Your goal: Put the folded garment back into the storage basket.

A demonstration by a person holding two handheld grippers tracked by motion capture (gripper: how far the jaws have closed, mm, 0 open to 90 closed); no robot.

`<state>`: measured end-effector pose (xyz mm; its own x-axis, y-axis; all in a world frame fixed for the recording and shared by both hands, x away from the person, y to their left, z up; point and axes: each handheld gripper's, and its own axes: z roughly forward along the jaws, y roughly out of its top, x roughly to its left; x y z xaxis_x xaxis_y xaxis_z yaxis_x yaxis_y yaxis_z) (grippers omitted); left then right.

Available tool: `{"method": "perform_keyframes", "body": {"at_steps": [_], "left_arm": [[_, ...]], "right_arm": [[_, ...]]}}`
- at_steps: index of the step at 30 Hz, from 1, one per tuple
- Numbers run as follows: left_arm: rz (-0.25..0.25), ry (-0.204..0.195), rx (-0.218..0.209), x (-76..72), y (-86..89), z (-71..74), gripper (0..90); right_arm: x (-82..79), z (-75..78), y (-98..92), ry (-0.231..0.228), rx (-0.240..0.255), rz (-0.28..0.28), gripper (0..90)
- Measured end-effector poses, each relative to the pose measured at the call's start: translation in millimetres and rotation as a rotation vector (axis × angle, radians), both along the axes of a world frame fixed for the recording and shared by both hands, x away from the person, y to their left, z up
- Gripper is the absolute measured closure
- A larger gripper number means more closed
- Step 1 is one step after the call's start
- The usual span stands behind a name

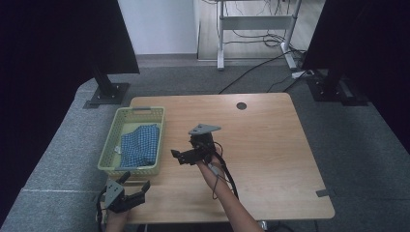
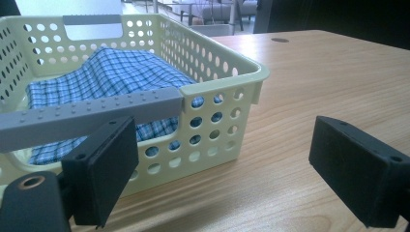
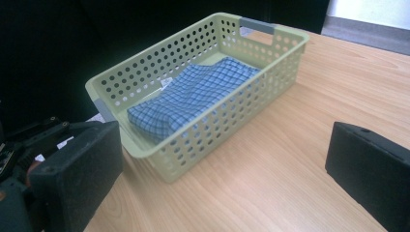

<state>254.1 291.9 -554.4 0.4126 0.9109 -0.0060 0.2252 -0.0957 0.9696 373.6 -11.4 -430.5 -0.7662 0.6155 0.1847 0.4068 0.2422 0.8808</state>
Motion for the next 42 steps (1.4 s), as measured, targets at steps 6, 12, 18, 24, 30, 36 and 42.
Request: {"method": "perform_keyframes", "body": {"at_steps": [6, 12, 18, 24, 30, 36, 42], "left_arm": [[0.001, 0.0, 0.001, 0.2, -0.1, 0.0, 10.4], [0.003, 0.0, 0.0, 0.1, -0.2, 0.0, 10.4], [0.003, 0.001, 0.0, 0.1, 0.2, 0.0, 10.4], [0.005, 0.002, 0.001, 0.3, -0.1, 0.0, 10.4], [0.007, 0.002, 0.0, 0.2, -0.1, 0.0, 10.4], [0.008, 0.001, -0.002, 0.1, 0.1, 0.0, 10.5], [0.009, -0.003, -0.003, -0.3, 0.0, -0.1, 10.5]], "right_arm": [[-10.9, 1.1, -21.7, -0.016, 0.006, -0.009, 0.0], [-22.4, 2.0, -42.2, -0.026, 0.021, -0.023, 0.0], [-35.9, 4.5, -64.8, -0.052, 0.038, -0.035, 0.0], [-48.7, 0.6, -91.3, -0.067, 0.042, -0.063, 0.0], [-59.6, -2.2, -121.8, -0.084, 0.073, -0.108, 0.0], [-71.4, -3.0, -148.0, -0.098, 0.093, -0.15, 0.0], [-84.7, -11.2, -177.3, -0.125, 0.088, -0.205, 0.0]]}}
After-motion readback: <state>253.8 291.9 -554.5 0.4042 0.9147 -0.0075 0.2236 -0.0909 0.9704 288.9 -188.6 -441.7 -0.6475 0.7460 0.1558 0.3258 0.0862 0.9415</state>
